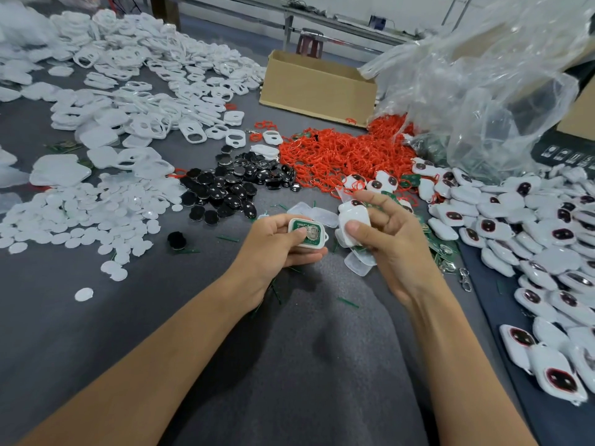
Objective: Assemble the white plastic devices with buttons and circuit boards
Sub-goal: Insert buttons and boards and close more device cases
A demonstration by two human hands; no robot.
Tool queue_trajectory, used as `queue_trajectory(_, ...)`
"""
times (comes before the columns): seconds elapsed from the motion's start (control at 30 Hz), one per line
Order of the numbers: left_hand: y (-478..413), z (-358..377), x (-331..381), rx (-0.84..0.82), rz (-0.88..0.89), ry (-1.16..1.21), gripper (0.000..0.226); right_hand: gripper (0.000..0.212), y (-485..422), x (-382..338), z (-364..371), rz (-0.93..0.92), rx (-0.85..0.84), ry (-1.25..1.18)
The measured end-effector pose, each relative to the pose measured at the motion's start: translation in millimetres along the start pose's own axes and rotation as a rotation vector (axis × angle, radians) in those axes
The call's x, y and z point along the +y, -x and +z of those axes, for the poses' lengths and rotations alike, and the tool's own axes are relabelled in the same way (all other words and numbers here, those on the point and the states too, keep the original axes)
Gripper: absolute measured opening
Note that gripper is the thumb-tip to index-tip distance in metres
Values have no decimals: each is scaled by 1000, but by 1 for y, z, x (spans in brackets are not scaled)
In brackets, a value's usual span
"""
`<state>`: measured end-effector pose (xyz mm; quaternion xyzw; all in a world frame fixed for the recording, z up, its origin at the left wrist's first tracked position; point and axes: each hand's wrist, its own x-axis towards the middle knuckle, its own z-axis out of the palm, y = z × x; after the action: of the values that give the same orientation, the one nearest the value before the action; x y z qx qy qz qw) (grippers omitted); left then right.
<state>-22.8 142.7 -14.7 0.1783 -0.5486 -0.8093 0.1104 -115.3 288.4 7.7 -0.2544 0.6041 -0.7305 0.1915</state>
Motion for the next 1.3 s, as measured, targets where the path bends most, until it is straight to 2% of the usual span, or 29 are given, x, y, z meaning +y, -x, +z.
queue_trajectory(0.13, 0, 0, 1, -16, -4, -1, 20, 26, 2, 0, 6, -33, 24, 40)
queue_trajectory(0.27, 2, -1, 1, -23, -7, 13, 19, 16, 4, 0, 13, -103, 92, 211)
queue_trajectory(0.4, 1, -1, 1, -11, -16, 30, 19, 31, 3, 1, 15, -114, 109, 278)
queue_trajectory(0.73, 2, 0, 3, 19, -33, 91, 20, 47, 2, 9, 11, -7, 137, 348)
queue_trajectory(0.97, 2, 1, 3, 17, -24, 99, 20, 27, 2, 9, 13, -105, 151, 550)
queue_trajectory(1.1, 3, 1, 2, 18, -24, 88, 18, 27, 2, 11, 16, -116, 152, 575)
queue_trajectory(1.2, 2, 2, 2, 24, -33, 96, 18, 20, 3, 13, 14, -98, 170, 735)
queue_trajectory(1.3, 2, 2, 2, 23, -26, 92, 19, 6, 5, 10, 7, -102, 99, 851)
